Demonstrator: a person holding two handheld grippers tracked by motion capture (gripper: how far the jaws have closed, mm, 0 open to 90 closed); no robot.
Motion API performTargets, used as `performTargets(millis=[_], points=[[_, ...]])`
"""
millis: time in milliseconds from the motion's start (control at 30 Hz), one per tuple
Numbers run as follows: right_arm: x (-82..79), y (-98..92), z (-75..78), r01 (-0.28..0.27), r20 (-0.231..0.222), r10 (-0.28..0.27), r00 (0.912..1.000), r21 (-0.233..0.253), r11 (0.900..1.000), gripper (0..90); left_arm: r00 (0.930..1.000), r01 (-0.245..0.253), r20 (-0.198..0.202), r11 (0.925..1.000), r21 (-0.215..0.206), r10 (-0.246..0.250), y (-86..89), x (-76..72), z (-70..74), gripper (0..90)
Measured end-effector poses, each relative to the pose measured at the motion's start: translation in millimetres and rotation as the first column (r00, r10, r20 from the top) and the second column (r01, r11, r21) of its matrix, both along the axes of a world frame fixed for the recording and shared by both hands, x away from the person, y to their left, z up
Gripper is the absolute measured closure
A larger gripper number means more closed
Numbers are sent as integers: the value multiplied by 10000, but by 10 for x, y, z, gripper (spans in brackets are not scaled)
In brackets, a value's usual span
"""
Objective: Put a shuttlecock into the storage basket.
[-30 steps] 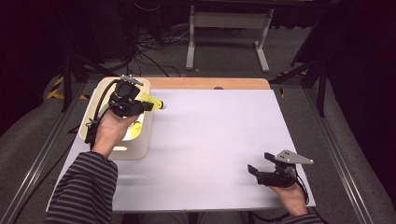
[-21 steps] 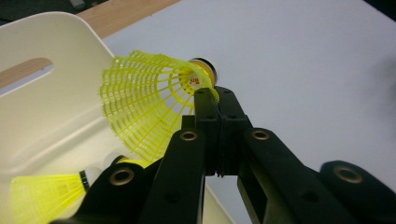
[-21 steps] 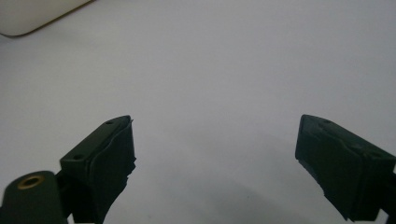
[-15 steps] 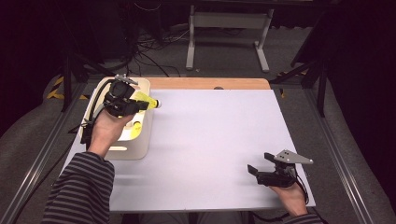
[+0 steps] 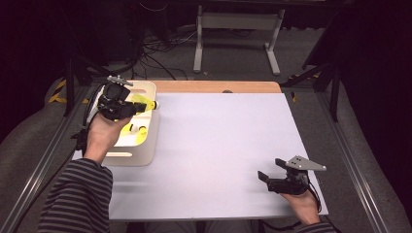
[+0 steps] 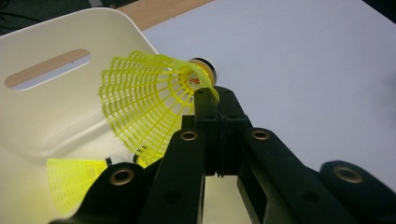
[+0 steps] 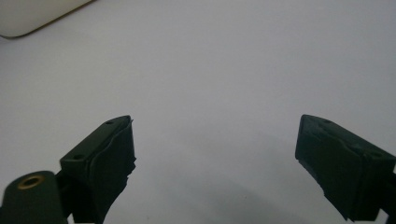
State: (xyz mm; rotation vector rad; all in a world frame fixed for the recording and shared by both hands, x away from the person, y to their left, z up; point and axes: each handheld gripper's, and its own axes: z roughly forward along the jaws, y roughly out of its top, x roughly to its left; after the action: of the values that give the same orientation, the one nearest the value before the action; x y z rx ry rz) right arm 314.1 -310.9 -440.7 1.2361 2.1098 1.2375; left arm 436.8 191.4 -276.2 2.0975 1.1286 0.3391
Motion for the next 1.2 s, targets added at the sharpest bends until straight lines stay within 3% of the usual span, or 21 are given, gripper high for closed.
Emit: performTargets(millis=[600, 1200], points=[[2, 2, -2, 23, -37, -23, 10000, 1, 10000, 121, 9982, -594, -81, 9982, 97, 595, 205, 9, -56, 899], [5, 1, -4, -29, -57, 29, 10000, -12, 10000, 121, 9922, -1077, -596, 9935, 358, 1097, 251, 83, -220, 897]])
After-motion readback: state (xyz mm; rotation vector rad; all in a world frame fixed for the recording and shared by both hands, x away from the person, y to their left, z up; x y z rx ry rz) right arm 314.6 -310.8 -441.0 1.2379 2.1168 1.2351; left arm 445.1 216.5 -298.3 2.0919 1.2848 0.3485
